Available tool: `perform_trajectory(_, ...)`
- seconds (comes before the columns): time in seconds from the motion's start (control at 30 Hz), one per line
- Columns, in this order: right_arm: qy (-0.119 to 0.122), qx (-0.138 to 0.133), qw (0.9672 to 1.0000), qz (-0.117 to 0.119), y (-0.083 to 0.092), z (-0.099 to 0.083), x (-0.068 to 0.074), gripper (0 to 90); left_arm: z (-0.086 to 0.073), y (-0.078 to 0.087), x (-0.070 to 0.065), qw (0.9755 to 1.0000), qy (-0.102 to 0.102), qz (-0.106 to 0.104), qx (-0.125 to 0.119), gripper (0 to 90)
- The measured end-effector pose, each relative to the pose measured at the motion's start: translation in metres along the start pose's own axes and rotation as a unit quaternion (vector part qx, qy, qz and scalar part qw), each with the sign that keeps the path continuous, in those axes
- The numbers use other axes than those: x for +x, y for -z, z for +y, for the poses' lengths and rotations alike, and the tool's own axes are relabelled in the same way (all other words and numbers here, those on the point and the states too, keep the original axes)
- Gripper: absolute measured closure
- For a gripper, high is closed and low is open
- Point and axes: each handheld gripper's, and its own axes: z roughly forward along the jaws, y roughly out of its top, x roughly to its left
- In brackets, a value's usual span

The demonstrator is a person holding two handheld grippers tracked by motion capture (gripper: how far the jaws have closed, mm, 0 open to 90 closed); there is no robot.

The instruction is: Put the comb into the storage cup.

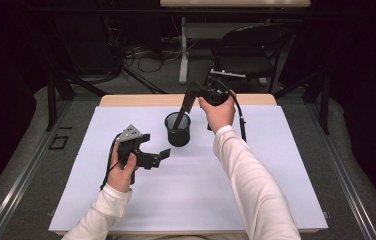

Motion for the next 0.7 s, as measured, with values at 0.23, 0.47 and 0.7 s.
perform_trajectory(0.23, -0.004, 0.005, 1.0, -0.002, -0.005, -0.008, -0.003, 86.7, 0.0, 0.0, 0.0, 1.0, 0.0, 0.0, 0.0, 0.5)
perform_trajectory(0.47, -0.002, 0.011, 0.9999, -0.002, -0.011, -0.015, -0.003, 86.7, 0.0, 0.001, 0.002, 1.0, 0.003, 0.002, -0.002, 0.5)
perform_trajectory(0.7, 0.0, 0.016, 0.9999, -0.002, -0.016, -0.02, -0.002, 86.7, 0.0, 0.001, 0.002, 1.0, 0.003, 0.001, -0.002, 0.5)
